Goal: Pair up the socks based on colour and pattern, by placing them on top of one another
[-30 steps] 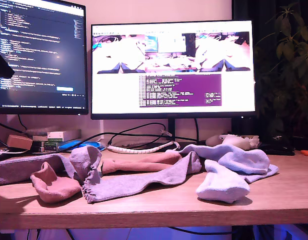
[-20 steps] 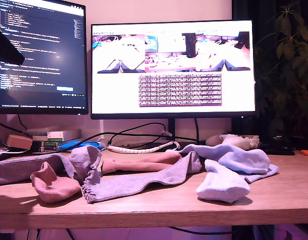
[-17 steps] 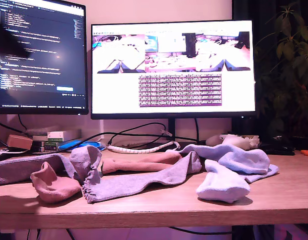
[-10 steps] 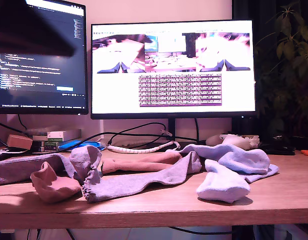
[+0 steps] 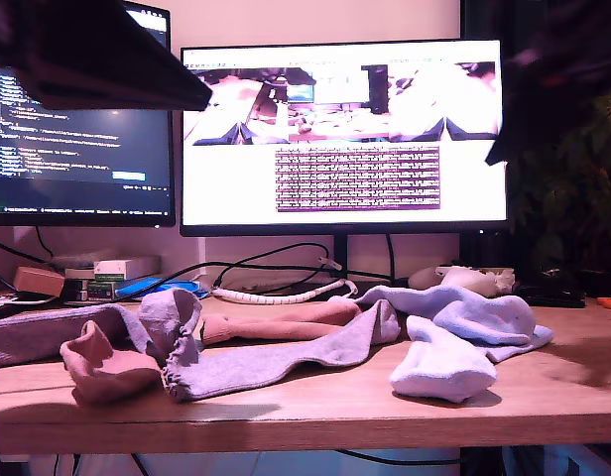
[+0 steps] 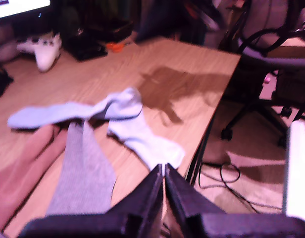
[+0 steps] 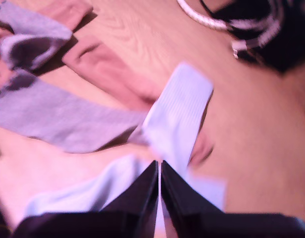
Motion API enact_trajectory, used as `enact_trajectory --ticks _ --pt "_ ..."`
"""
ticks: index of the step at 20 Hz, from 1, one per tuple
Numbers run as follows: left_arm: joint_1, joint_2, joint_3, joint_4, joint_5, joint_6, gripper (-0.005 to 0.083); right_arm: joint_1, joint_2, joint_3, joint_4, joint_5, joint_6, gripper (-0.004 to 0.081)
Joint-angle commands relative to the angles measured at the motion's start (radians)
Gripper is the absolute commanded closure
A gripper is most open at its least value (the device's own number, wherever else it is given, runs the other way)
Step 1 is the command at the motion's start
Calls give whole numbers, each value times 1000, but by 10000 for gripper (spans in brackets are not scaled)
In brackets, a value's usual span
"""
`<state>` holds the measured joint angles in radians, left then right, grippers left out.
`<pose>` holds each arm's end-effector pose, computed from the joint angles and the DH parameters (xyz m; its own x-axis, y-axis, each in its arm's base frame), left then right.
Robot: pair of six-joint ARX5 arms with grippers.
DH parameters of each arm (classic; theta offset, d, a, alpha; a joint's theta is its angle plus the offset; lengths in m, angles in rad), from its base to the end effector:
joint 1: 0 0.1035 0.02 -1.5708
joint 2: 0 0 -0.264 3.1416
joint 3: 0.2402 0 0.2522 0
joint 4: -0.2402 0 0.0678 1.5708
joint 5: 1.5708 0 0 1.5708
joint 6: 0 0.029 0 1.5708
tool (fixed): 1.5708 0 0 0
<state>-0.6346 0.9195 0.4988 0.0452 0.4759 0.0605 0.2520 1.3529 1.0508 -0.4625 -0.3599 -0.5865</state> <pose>0.1493 -0.1264 0.2339 0.3943 -0.8592 -0.3260 0.8865 0.4491 -0.1115 0.2717 0.0805 0.2799 0.5663 0.5095 -0.6479 -0.7704 0.6066 -0.1963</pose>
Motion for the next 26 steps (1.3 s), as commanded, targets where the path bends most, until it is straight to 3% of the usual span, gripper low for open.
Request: enact_trajectory --ticks 1,3,4,6,7,10,12,20,21,22,24,26 --pt "-3 13 -20 8 1 -1 797 23 73 70 -25 -7 -62 780" --pt "-3 23 -20 9 1 -1 797 39 171 152 -87 -3 -144 774" --pt "-3 24 -20 7 0 -1 797 51 217 183 -129 10 -152 715" --pt "-3 24 -20 8 -9 -1 797 76 293 236 -157 57 -164 476" --pt "-3 24 -20 8 -15 -1 797 84 328 247 -151 90 -195 412" --pt "-3 24 -20 8 -31 -1 797 117 403 256 -131 217 -317 392" --pt "-3 24 -20 4 -38 -1 797 116 440 257 -113 249 -360 381" --pt "-3 24 -20 3 -40 -1 797 111 525 259 -47 295 -406 408" --pt "-3 24 -20 2 -40 -1 797 111 531 259 -46 297 -407 437" --pt "-3 24 -20 0 -40 -1 797 112 533 259 -50 304 -407 520" --pt "-3 24 -20 -2 -40 -1 797 112 533 260 -49 320 -407 770" --pt "-3 24 -20 -8 -40 -1 797 113 529 274 -62 359 -383 779"
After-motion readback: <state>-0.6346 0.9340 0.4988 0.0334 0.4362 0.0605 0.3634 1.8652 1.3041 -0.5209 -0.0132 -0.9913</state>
